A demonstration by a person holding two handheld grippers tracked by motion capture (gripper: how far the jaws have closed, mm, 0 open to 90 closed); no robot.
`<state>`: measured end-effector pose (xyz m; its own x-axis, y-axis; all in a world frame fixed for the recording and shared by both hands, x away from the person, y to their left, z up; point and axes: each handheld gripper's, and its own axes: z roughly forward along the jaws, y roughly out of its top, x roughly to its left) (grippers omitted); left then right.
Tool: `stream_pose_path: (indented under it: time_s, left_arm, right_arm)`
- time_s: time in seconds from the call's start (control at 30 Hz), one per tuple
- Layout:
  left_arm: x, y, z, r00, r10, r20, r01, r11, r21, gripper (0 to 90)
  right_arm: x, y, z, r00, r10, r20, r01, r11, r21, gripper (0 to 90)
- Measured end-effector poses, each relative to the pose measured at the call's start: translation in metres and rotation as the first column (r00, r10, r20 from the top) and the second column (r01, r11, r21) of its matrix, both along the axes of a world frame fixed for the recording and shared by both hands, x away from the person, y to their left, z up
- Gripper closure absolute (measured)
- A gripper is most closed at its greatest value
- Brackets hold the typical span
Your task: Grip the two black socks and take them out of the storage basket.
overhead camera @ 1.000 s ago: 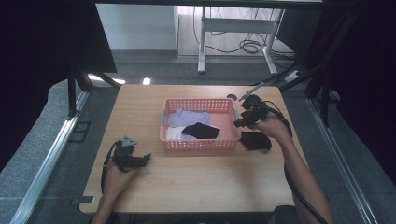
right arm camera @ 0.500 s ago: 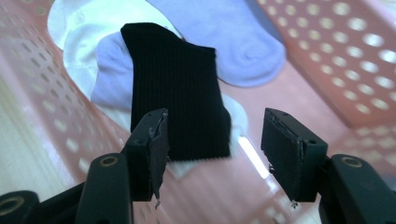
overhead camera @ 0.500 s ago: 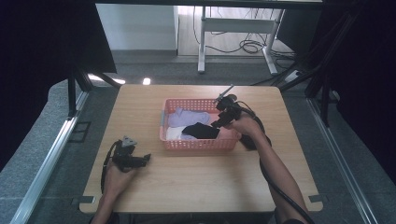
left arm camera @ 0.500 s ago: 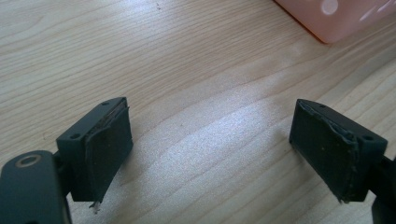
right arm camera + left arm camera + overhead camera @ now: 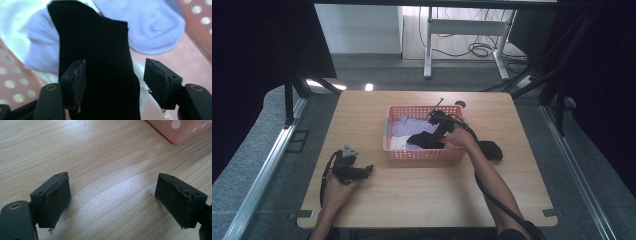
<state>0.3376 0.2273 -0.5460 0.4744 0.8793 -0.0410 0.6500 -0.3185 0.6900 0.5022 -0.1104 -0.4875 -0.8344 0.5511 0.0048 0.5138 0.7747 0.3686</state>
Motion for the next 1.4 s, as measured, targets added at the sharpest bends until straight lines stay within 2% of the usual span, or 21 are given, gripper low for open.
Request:
stream_pose_path:
  time_s: [0.13,0.23,0.37,0.47,0.6,0.87,1.17,1.4]
  left_arm:
    - [0.000,0.000,0.000,1.0000,0.000,0.000,0.000,1.0000,0.000,12.9]
    - [0.000,0.000,0.000,1.0000,0.000,0.000,0.000,1.0000,0.001,12.9]
    - [0.000,0.000,0.000,1.0000,0.000,0.001,0.000,1.0000,0.002,12.9]
    - [0.000,0.000,0.000,1.0000,0.000,0.001,0.000,1.0000,0.002,12.9]
    - [0.000,0.000,0.000,1.0000,0.000,0.000,0.000,1.0000,0.002,12.9]
    - [0.000,0.000,0.000,1.0000,0.000,0.001,0.000,1.0000,0.002,12.9]
    - [0.000,0.000,0.000,1.0000,0.001,0.001,-0.001,1.0000,0.003,12.9]
    - [0.000,-0.001,0.000,1.0000,0.002,0.001,-0.002,1.0000,0.003,12.9]
  right_arm:
    - [0.003,0.003,-0.008,0.9997,-0.001,-0.025,0.000,1.0000,-0.008,35.0]
    - [0.004,0.002,-0.009,0.9982,-0.012,-0.059,0.012,0.9999,0.006,41.7]
    - [0.002,0.001,-0.010,0.9954,-0.027,-0.091,0.030,0.9991,0.030,60.0]
    - [0.000,0.001,-0.007,0.9963,-0.026,-0.082,0.028,0.9991,0.033,74.6]
    - [-0.003,0.000,-0.003,0.9978,-0.024,-0.062,0.026,0.9992,0.031,82.0]
    - [-0.005,-0.005,0.011,0.9993,-0.019,-0.031,0.022,0.9971,0.073,85.4]
    - [-0.012,-0.011,0.044,0.9994,-0.025,0.023,0.021,0.9911,0.131,85.5]
    - [-0.016,-0.015,0.069,0.9976,-0.030,0.062,0.021,0.9884,0.150,85.5]
